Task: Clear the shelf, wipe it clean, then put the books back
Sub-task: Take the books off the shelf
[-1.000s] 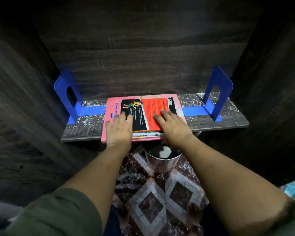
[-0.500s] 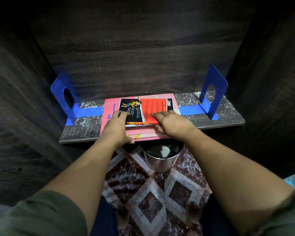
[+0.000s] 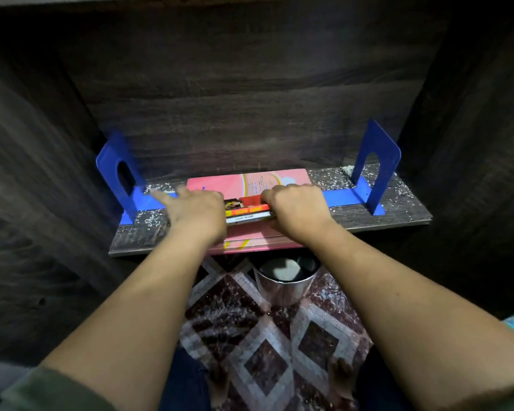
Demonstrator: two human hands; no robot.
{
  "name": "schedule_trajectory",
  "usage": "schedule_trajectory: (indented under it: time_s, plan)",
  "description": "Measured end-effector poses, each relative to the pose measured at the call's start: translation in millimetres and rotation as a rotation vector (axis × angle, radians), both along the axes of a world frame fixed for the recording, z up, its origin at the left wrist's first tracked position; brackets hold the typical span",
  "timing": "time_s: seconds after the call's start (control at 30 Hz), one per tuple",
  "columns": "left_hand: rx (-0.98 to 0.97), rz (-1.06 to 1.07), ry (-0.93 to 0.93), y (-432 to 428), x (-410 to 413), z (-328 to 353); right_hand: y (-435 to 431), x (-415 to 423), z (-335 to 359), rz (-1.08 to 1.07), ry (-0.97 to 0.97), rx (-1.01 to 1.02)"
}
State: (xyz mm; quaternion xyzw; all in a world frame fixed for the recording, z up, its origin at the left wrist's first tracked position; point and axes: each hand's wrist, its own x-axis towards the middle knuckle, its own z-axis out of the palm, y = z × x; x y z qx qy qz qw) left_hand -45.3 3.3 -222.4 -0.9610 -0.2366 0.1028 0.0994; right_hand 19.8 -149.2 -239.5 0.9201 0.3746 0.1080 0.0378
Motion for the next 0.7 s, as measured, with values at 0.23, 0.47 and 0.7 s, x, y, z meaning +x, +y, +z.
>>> schedule_trajectory:
  time_s: [0.23,0.47,0.7]
  plan:
    - [0.030,-0.187,-0.384,-10.2,-1.3,28.0,-9.8,-6.8,50.9,-0.056,-0.085,0.079]
    - [-0.012,-0.295,-0.333,-12.9,5.3,1.1,-1.5,-2.2,25.3,-0.078,0.053,-0.003]
    - [-0.057,-0.330,-0.374,-14.7,5.1,3.0,-9.3,1.3,24.7,-0.077,0.114,0.013]
